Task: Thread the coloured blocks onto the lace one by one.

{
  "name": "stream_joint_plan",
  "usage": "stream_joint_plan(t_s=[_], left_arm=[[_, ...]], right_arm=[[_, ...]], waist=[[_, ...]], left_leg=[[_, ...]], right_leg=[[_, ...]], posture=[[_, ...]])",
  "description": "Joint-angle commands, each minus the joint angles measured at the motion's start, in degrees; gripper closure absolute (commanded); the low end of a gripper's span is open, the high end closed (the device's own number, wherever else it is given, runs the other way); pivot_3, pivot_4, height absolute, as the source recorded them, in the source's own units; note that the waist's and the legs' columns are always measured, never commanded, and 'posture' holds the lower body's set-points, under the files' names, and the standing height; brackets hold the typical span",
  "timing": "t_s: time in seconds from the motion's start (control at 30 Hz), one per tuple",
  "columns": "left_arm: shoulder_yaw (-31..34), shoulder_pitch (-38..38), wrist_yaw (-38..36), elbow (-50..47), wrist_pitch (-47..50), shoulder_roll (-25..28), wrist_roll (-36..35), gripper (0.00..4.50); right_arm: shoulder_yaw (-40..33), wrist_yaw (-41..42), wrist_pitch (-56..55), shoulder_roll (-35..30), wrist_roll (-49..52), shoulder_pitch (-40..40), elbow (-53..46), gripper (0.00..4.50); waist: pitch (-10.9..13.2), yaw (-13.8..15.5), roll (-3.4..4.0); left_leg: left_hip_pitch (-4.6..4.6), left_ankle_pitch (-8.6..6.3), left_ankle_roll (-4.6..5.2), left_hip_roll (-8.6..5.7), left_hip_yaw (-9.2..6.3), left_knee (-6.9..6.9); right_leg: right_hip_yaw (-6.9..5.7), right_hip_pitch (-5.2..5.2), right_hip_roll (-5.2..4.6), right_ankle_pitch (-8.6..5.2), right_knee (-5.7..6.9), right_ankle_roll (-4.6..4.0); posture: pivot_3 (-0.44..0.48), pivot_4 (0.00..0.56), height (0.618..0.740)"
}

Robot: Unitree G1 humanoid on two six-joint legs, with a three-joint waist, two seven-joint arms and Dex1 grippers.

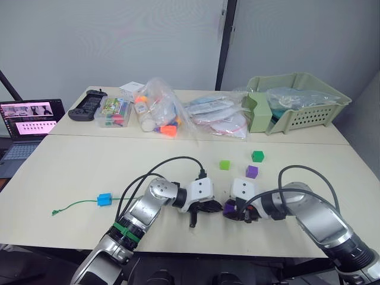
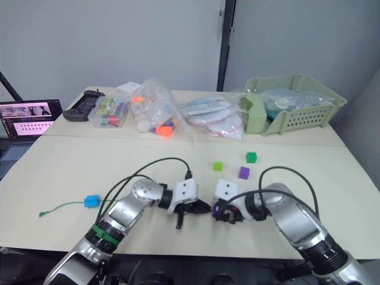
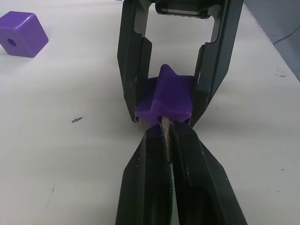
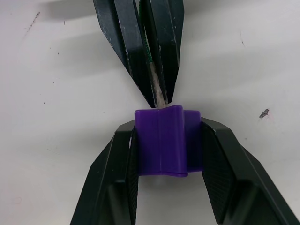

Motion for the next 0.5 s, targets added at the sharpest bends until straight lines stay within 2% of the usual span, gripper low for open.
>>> stream_joint_plan(t_s=[0.03, 0.07, 0.2, 0.5], left_arm=[[-3.5, 0.0, -1.5, -1.5, -1.2, -2.3, -0.8, 3.09], [-3.1, 0.0, -1.5, -1.7, -1.4, -2.0, -0.6, 2.88], [-1.4, -0.4, -1.9, -2.7, -1.0, -0.4, -1.0, 1.54], [3.2, -1.0, -2.4, -6.9, 4.3, 4.3, -4.8, 1.54]], right_arm=[[1.3, -1.0, 0.0, 0.9, 0.4, 0.3, -0.9, 3.18], [1.3, -1.0, 0.2, 0.9, 0.4, 0.4, -1.0, 3.18], [1.1, -1.2, 0.1, 0.5, 0.5, 0.8, -1.0, 3.18], [1.0, -1.9, 0.2, 0.1, 0.8, 1.5, -1.4, 3.18]], waist=[[0.0, -0.1, 0.00], [0.0, -0.1, 0.00], [0.0, -0.3, -0.01], [0.0, -0.8, -0.01]], left_leg=[[0.00, 0.00, 0.00, 0.00, 0.01, -0.01], [-0.01, 0.00, 0.00, 0.01, 0.01, -0.02], [-0.02, 0.00, 0.00, 0.04, 0.00, -0.02], [-0.11, 0.00, 0.00, 0.07, -0.01, -0.07]], right_leg=[[0.01, -0.02, 0.00, 0.00, 0.00, 0.00], [0.00, -0.03, 0.01, 0.00, 0.01, 0.00], [0.00, -0.05, 0.03, 0.00, 0.01, 0.00], [0.01, -0.18, 0.05, 0.00, 0.04, 0.00]], posture=[[0.000, 0.150, 0.740], [0.000, 0.150, 0.740], [0.000, 0.150, 0.740], [0.000, 0.150, 0.740]])
